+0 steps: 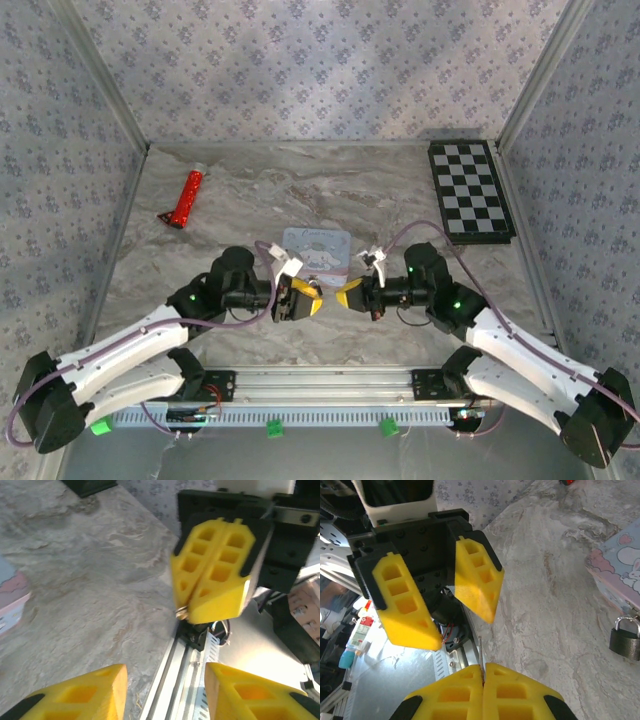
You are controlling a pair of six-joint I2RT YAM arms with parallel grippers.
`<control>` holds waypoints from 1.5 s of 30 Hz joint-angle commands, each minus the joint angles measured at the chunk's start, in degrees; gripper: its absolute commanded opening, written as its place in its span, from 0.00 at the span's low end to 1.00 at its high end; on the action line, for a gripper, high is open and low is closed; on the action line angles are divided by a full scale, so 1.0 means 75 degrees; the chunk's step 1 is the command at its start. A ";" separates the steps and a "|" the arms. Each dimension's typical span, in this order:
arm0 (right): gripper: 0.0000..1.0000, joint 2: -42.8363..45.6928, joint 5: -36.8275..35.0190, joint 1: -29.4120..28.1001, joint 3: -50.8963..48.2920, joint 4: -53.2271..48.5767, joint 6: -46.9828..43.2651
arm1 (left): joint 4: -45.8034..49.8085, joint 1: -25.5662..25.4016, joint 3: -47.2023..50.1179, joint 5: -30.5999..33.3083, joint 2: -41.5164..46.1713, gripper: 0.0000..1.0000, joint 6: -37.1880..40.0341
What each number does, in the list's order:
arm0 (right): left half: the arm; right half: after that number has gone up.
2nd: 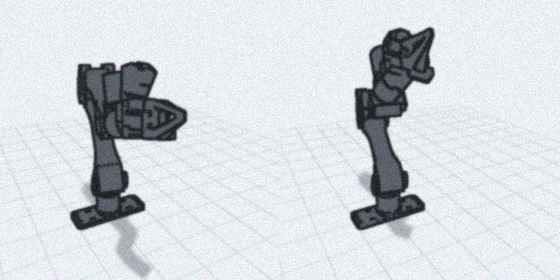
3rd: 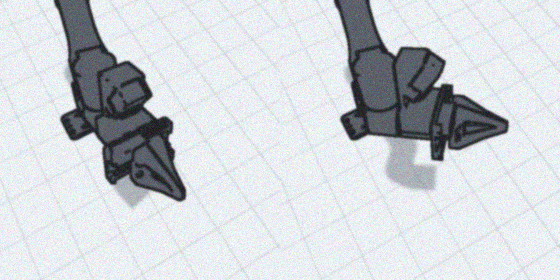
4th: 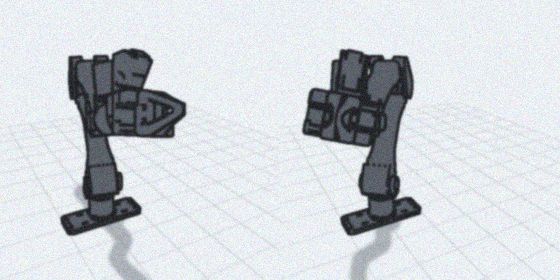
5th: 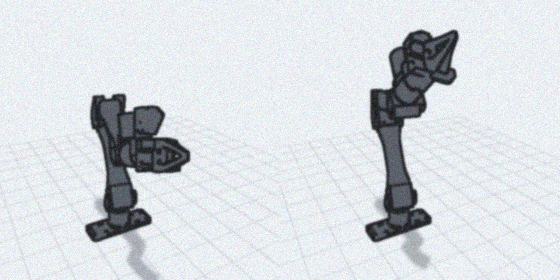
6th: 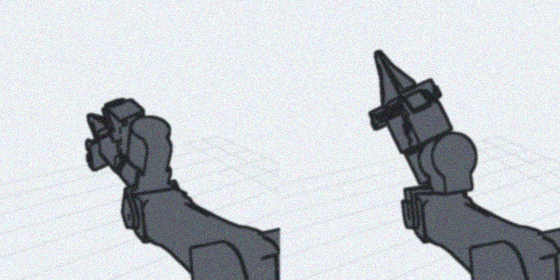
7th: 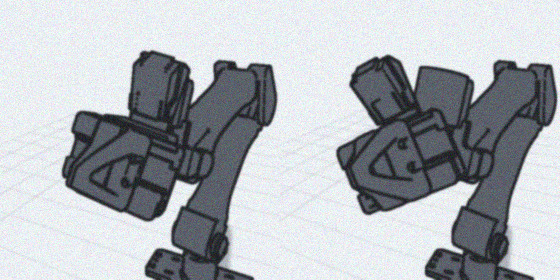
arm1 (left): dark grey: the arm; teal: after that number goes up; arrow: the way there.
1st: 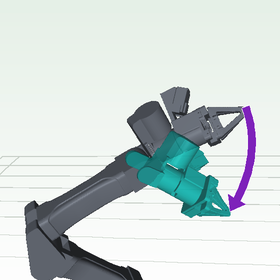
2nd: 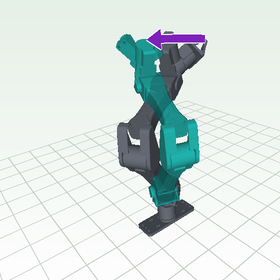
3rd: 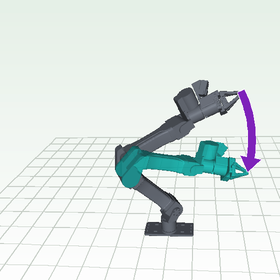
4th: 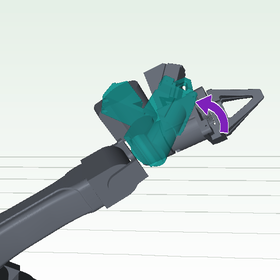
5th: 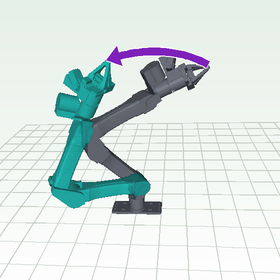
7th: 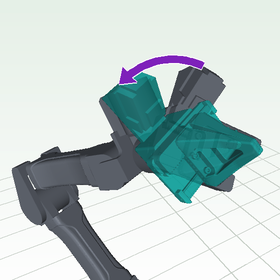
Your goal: Unlock the padlock with the key
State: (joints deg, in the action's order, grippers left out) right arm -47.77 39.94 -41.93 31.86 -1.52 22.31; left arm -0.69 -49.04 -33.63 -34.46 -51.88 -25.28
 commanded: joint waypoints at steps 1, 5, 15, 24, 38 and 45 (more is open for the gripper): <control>0.00 -0.0084 0.0150 -0.0110 0.0319 -0.0227 -0.0283 | -0.0311 -0.0058 -0.0424 -0.0569 -0.0110 0.40 0.0372; 0.00 -0.0224 0.0174 -0.0138 0.0345 -0.0183 -0.0314 | -0.0360 -0.0176 -0.0540 -0.0656 -0.0358 0.34 0.0496; 0.00 -0.0307 0.0346 -0.0280 0.0396 -0.0079 -0.0314 | -0.0285 -0.0187 -0.0836 -0.0585 -0.0740 0.31 0.0625; 0.00 -0.0318 0.0338 -0.0292 0.0370 -0.0071 -0.0296 | -0.0295 -0.0196 -0.0929 -0.0684 -0.0962 0.27 0.0564; 0.00 -0.0411 0.0370 -0.0247 0.0346 0.0109 -0.0141 | -0.0374 -0.0201 -0.0954 -0.0586 -0.1063 0.01 0.0411; 0.10 -0.0052 0.0114 0.0388 -0.0201 0.1007 0.0789 | -0.0899 -0.0126 -0.0676 0.0540 -0.0919 0.00 -0.0216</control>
State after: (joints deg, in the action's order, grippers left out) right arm -50.35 42.00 -41.36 32.21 0.45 23.53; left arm -3.38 -50.00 -38.57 -34.94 -59.37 -24.01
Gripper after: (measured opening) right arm 0.073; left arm 0.055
